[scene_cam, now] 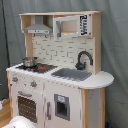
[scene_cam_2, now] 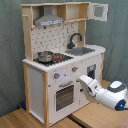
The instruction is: Play with the kitchen
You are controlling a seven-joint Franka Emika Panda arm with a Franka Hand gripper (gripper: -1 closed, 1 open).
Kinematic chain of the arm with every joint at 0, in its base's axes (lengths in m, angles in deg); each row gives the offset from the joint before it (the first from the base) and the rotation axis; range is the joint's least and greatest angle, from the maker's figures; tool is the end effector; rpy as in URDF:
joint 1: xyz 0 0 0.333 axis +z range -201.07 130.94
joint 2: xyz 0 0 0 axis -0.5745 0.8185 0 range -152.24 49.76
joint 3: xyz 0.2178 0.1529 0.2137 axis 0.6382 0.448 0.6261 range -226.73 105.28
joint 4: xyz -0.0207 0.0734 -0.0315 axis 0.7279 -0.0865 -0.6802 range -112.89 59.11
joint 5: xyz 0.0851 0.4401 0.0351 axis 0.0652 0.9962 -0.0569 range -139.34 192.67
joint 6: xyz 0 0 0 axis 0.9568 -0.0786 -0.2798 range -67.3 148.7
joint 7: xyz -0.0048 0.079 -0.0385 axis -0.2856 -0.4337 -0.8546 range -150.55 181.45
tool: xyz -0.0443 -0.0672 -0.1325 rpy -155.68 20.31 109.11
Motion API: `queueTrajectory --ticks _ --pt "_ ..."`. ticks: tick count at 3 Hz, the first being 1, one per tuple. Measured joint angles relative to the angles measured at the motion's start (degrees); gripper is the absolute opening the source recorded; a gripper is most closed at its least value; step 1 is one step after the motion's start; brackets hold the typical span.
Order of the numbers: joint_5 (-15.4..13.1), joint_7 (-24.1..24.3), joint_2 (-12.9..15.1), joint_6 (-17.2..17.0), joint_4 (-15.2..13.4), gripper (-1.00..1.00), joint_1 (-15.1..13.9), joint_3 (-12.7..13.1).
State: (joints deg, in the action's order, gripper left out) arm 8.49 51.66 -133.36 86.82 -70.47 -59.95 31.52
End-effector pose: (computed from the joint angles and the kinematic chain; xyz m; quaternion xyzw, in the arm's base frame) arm 0.2652 0.5313 0.3044 0.5956 0.3818 0.5663 0.4229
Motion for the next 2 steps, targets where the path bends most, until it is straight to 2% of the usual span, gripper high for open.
queueTrajectory --ticks 1,2 --pt "0.0 -5.3 0.0 -2.4 1.6 1.00 0.9 -1.3" --pt "0.0 -9.8 0.0 -3.8 4.3 1.00 -1.0 -3.2"
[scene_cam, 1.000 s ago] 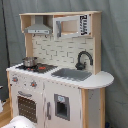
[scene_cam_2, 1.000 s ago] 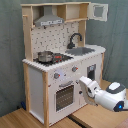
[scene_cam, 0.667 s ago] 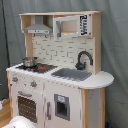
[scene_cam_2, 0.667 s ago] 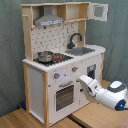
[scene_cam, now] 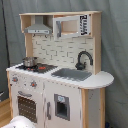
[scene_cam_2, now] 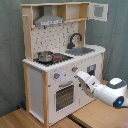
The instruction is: Play with the kitchen
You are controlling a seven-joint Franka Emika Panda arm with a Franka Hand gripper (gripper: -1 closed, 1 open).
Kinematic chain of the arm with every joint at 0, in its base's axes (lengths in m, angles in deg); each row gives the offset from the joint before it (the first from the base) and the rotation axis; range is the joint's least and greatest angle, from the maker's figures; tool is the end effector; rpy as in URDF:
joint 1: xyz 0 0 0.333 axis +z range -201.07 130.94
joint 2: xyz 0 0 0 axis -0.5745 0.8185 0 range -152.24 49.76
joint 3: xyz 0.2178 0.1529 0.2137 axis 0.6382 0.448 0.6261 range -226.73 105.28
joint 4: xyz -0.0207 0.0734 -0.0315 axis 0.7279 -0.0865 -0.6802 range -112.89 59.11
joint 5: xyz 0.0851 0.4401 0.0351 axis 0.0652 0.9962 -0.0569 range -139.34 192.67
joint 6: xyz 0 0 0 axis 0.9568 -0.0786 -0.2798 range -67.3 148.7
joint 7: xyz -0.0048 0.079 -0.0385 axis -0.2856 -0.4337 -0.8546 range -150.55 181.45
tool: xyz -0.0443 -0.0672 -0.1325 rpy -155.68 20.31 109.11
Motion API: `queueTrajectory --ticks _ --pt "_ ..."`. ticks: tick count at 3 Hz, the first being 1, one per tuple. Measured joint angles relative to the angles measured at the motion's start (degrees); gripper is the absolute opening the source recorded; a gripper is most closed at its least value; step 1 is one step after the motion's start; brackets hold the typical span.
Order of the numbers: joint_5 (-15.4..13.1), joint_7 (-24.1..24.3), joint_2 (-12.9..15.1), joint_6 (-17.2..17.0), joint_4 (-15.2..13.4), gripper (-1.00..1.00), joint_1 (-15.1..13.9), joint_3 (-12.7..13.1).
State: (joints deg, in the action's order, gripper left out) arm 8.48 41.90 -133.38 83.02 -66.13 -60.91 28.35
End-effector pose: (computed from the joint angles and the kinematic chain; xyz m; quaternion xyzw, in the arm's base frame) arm 0.2594 0.5554 0.3452 0.5658 0.4012 0.5496 0.4656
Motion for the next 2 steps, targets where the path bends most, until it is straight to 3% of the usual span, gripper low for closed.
queueTrajectory --ticks 2 --pt "-0.3 -2.9 -0.3 3.7 5.5 1.00 -10.1 -1.2"
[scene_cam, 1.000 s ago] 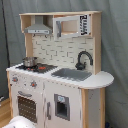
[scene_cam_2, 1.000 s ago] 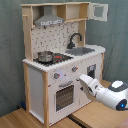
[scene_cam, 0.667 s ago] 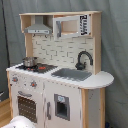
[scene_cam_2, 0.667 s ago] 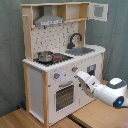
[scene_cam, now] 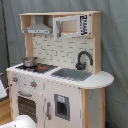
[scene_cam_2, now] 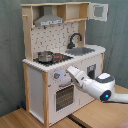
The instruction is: Play with the kitchen
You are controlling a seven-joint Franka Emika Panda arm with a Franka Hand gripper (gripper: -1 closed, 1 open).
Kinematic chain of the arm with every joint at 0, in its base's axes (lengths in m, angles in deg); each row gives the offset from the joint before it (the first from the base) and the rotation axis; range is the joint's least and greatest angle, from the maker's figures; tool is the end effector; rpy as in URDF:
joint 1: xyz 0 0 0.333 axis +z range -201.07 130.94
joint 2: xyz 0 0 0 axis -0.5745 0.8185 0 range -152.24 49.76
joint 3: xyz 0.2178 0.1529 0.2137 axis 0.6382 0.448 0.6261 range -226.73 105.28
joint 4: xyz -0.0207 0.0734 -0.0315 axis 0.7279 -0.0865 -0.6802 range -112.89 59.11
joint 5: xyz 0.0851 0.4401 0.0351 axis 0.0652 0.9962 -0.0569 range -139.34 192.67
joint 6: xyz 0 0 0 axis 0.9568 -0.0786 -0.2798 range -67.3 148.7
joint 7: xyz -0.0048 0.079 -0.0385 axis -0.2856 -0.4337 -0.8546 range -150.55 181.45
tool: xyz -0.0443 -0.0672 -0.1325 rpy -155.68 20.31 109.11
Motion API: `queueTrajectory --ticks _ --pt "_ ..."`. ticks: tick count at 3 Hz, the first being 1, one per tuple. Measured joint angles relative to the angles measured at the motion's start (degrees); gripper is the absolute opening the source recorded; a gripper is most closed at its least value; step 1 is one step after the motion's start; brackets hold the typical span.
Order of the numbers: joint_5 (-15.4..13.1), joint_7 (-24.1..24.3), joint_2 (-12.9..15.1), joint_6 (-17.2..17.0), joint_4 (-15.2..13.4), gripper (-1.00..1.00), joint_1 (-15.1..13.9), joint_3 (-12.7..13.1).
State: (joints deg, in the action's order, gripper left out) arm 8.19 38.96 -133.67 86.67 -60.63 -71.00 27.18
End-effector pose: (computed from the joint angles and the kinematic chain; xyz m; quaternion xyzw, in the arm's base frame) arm 0.3250 0.5646 0.3633 0.5607 0.4018 0.5397 0.4827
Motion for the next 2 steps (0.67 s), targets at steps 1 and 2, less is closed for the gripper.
queueTrajectory --ticks 1,2 --pt "0.0 0.8 -0.6 2.0 3.1 1.00 -4.8 1.0" --pt "0.0 3.9 -1.9 3.0 6.2 1.00 -8.2 3.3"
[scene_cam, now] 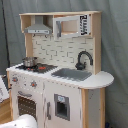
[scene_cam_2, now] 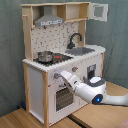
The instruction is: Play with the kitchen
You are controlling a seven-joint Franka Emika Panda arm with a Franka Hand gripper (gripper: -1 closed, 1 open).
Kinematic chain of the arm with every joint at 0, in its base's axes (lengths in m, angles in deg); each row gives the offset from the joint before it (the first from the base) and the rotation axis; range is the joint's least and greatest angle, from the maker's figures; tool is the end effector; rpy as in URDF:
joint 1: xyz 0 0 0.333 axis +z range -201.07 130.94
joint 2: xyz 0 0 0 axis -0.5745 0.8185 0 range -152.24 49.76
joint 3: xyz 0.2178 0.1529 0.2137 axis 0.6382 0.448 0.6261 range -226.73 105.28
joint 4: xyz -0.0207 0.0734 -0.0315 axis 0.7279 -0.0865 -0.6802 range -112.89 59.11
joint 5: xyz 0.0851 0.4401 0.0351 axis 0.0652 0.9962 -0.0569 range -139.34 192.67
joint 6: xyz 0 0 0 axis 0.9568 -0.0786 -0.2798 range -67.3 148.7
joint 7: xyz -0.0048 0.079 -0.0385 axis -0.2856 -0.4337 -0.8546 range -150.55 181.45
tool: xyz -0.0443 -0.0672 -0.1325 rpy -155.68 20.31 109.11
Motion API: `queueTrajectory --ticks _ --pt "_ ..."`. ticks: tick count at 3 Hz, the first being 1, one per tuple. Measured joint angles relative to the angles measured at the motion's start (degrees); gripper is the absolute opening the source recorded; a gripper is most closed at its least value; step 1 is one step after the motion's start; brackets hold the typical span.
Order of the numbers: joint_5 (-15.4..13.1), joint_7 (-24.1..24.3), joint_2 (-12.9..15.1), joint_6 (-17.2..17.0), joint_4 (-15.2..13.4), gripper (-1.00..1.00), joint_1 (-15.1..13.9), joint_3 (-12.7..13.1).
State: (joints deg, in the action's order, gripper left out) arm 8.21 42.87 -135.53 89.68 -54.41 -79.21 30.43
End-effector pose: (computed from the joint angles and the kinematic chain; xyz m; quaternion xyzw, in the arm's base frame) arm 0.3685 0.5862 0.3281 0.5606 0.4074 0.5460 0.4708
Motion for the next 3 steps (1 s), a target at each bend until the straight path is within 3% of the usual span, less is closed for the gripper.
queueTrajectory --ticks 1,2,3 --pt "0.0 5.1 -0.9 0.7 1.4 1.00 -2.0 0.0" --pt "0.1 8.4 -0.8 3.5 1.6 1.00 -5.8 0.0" --pt "0.1 12.5 -0.6 5.4 4.0 1.00 -8.5 -0.5"
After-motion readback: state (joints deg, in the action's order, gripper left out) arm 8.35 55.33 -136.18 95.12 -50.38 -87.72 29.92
